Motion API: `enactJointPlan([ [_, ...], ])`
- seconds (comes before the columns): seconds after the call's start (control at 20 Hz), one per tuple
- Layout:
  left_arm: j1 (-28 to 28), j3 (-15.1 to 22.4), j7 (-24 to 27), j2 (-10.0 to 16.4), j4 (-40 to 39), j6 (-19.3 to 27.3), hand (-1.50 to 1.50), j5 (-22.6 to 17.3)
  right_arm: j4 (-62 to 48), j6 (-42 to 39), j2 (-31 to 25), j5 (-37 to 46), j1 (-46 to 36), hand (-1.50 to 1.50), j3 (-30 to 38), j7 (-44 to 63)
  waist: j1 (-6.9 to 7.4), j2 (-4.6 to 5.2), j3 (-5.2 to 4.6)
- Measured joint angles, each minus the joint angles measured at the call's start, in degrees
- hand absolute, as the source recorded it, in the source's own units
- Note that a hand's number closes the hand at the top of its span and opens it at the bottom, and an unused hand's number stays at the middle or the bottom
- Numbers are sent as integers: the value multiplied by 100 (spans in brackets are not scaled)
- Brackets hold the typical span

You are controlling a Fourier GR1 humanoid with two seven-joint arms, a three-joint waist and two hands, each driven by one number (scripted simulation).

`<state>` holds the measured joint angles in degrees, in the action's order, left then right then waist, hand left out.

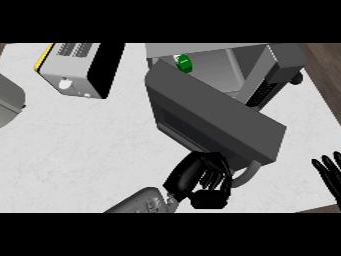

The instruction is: Pick up the milk, place it into the microwave and close the microwave

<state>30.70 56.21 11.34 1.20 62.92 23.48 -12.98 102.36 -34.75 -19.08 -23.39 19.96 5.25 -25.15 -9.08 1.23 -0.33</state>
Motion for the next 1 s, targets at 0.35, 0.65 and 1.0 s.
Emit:
enactJointPlan([
  [0.35, 692, -103, 133, -75, -234, 695, 150, -655, 435, -41, -151, -343, 18, -150, -10, 310, -202, 48, -3],
  [0.65, 1302, -283, 240, -106, -643, 1048, 150, -1151, 747, 68, -237, -620, 40, -150, -35, 650, -325, 104, -1],
  [1.0, 1851, -528, 383, -123, -1164, 1094, 150, -1786, 1007, 184, -364, -866, 23, -150, -2, 954, -466, 183, 4],
])
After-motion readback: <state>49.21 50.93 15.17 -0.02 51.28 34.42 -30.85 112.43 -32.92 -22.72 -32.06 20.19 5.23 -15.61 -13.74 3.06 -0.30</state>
